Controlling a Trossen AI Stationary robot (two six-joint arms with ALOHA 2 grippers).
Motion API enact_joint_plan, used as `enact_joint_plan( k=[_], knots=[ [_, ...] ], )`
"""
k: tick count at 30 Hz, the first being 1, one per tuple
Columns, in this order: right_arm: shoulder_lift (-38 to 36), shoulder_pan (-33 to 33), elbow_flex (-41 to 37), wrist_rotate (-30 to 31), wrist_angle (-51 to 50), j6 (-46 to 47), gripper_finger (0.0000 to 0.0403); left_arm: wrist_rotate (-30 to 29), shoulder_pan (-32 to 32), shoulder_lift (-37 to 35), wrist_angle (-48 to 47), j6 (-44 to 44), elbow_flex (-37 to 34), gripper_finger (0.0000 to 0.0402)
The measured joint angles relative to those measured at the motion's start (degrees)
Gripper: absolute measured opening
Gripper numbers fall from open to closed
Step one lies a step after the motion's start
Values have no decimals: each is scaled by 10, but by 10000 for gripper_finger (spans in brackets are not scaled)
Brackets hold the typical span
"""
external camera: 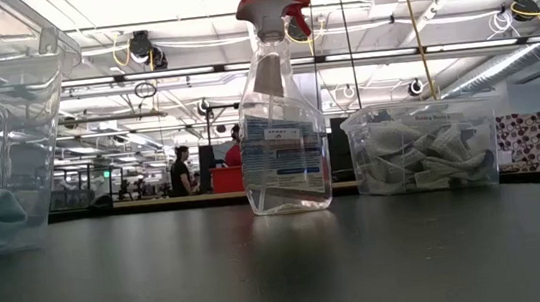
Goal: Sort microfiber towel by color & place in baskets
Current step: Put the blue towel into the bottom transparent bin
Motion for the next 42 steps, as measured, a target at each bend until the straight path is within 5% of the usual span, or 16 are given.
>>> enact_joint_plan(
  k=[10, 21, 29, 42],
  knots=[
    [-22, 0, 0, 2, -54, 5, 114, 15, -5, -13, -24, 40, 0, 31],
    [-91, -1, 0, 32, -164, 3, 223, 27, -22, -116, -186, 69, 0, 31],
    [-133, -1, 0, 31, -192, 13, 222, 27, -78, -189, -346, 49, 1, 31],
    [-162, -1, 0, 30, -212, 13, 215, 22, -234, -197, -633, -153, 0, 31]
  ],
)
